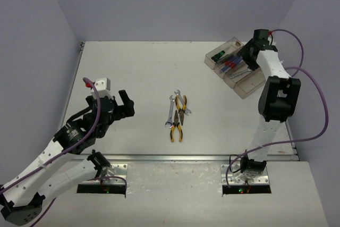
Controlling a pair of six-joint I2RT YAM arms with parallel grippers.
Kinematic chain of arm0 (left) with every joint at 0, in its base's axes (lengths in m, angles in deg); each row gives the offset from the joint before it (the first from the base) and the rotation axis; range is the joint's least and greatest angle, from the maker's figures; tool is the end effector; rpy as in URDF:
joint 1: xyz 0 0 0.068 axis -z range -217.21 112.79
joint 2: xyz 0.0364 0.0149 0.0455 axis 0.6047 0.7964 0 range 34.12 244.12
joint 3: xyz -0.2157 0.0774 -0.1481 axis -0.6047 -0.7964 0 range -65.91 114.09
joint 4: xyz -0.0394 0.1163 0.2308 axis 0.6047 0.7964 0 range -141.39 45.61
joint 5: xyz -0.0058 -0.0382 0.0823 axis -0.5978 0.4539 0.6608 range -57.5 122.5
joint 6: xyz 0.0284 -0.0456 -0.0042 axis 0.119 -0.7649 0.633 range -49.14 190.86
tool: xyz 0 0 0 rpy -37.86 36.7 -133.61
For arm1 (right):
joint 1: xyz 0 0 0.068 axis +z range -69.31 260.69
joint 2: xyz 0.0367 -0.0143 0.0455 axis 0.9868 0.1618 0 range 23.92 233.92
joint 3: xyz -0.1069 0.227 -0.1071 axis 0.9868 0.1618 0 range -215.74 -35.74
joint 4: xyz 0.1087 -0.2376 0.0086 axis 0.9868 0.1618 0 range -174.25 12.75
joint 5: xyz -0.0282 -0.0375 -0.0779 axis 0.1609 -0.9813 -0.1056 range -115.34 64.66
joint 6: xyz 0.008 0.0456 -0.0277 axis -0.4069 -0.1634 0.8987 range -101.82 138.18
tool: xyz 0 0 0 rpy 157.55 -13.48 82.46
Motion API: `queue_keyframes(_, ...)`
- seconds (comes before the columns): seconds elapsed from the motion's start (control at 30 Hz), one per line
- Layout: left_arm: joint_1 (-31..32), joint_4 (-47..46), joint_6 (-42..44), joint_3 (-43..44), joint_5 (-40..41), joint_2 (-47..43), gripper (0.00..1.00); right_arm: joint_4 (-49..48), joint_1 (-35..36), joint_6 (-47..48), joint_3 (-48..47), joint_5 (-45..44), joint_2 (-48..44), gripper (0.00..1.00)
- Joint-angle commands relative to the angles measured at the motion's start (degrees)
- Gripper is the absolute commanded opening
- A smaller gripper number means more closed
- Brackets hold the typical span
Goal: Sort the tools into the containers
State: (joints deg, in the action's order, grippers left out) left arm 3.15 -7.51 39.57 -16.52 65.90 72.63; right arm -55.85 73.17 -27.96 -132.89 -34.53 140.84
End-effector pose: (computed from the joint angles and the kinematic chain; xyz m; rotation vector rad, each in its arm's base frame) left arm 0.1114 -0.0691 0.3266 -0.1684 2.0393 -0.1506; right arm 0.4584 -0.0661 0.2412 1.1487 2.1080 0.1212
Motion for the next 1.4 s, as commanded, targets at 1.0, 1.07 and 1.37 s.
queue_keyframes(1.0, 1.5, -10.9, 0.5, 27.5, -19.3, 73.2, 0.58, -1.8, 26.7, 18.0, 62.3, 19.3, -67.0, 0.72)
queue_keyframes(1.07, 1.5, -10.7, 0.7, 28.1, -20.1, 75.1, 0.58, -1.7, 26.8, 18.2, 62.4, 19.5, -67.1, 0.72)
queue_keyframes(1.37, 0.6, -9.5, 0.6, 28.4, -21.3, 80.0, 0.39, -1.6, 26.8, 18.3, 62.2, 21.0, -68.1, 0.72)
